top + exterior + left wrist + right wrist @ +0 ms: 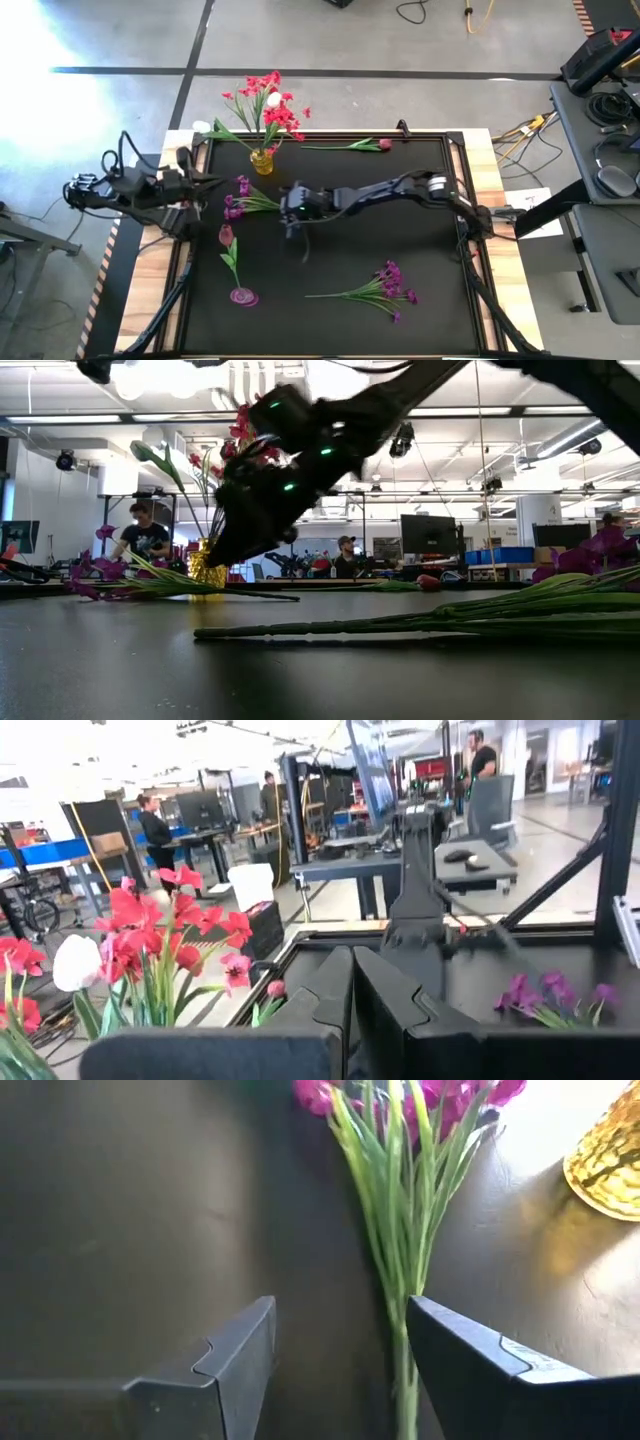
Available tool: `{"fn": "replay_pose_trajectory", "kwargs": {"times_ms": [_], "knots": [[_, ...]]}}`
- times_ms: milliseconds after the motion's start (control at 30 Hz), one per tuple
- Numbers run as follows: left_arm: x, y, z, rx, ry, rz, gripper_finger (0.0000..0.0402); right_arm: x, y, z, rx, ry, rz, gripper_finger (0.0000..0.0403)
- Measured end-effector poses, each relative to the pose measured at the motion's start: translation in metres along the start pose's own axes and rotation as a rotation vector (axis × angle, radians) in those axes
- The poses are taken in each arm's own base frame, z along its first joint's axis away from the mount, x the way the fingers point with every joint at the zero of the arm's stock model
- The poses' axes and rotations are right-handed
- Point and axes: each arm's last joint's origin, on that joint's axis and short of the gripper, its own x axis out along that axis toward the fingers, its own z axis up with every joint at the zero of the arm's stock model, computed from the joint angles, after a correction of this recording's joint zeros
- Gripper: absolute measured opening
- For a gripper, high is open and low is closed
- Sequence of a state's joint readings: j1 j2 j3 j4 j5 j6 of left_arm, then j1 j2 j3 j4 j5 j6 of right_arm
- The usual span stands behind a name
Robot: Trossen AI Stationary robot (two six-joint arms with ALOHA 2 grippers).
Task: Sort flowers into vase by color
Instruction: Put the top violet flowers into the violet vase
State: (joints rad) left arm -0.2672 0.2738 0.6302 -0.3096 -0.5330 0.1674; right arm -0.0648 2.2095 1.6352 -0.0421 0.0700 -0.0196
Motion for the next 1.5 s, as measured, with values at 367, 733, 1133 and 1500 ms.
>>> {"fn": "replay_pose_trajectory", "kwargs": {"times_ms": [367, 733, 1133, 1500], "knots": [[-0.008, 0.002, -0.009, -0.014, -0.027, -0.019, 0.0000, 0.044, -0.017, 0.025, 0.035, 0.108, -0.033, 0.0220], [-0.006, 0.001, -0.012, -0.012, -0.013, -0.025, 0.0000, 0.062, -0.029, 0.021, 0.081, 0.200, -0.035, 0.0144], [-0.017, 0.007, -0.013, -0.033, -0.081, -0.014, 0.0000, 0.038, -0.024, 0.037, -0.040, 0.226, -0.113, 0.0022], [-0.033, 0.017, -0.013, -0.084, -0.162, -0.001, 0.0000, 0.014, -0.001, 0.038, -0.048, 0.093, -0.111, 0.0019]]}}
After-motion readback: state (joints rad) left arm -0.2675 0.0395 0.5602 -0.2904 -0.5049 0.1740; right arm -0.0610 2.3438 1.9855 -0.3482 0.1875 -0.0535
